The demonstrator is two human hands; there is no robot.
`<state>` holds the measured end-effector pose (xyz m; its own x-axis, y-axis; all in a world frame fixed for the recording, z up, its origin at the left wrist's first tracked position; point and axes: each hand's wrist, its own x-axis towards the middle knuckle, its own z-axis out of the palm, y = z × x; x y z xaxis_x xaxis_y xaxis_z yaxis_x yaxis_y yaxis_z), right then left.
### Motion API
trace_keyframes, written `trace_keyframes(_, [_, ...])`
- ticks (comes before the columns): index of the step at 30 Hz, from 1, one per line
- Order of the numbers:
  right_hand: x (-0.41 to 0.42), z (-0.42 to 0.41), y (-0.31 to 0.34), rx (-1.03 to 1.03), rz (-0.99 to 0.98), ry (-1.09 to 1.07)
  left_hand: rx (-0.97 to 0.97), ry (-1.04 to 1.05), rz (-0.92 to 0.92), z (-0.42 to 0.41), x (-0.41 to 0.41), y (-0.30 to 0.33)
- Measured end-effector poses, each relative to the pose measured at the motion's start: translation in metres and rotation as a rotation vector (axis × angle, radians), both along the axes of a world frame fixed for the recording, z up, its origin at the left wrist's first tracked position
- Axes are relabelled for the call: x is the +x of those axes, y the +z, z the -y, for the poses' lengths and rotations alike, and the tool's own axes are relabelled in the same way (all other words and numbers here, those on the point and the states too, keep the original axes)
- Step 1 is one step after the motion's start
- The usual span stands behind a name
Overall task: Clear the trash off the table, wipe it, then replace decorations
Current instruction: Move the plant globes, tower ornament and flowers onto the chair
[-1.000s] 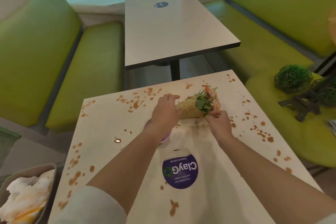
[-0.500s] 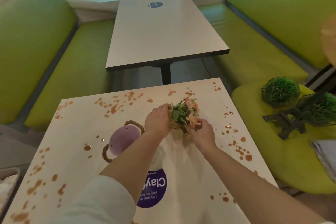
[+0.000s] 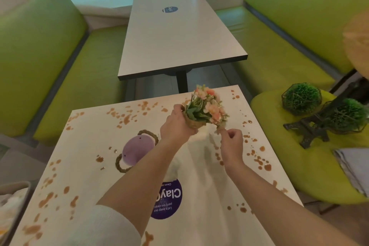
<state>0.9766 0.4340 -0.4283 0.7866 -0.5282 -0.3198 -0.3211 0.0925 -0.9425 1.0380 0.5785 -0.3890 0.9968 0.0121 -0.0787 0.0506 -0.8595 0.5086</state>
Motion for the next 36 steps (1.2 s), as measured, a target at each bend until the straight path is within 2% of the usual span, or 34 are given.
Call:
trace_keyframes(7, [-0.016, -0.033, 0.034, 0.023, -0.018, 0.173, -0.617, 0.137, -0.058, -0.035, -0.019, 0.046])
trace_keyframes(12, [-0.013, -0.078, 0.069, 0.07, 0.058, 0.309, -0.752, 0.103, -0.066, -0.082, -0.041, 0.059])
trace_keyframes(18, [-0.011, -0.132, 0.084, 0.189, 0.091, 0.47, -0.591, 0.134, -0.044, -0.138, -0.046, 0.044])
trace_keyframes(23, [-0.01, -0.159, 0.07, 0.115, -0.015, 0.501, -0.541, 0.136, -0.036, -0.161, -0.059, 0.021])
trace_keyframes(28, [-0.006, -0.163, 0.055, -0.016, -0.091, 0.487, -0.571, 0.106, -0.042, -0.17, -0.08, 0.007])
trace_keyframes(33, [-0.008, -0.166, 0.033, -0.139, -0.097, 0.487, -0.104, 0.23, 0.032, -0.163, -0.089, -0.005])
trace_keyframes(36, [-0.008, -0.168, 0.029, -0.154, -0.077, 0.456, -0.068, 0.264, 0.044, -0.158, -0.092, -0.015])
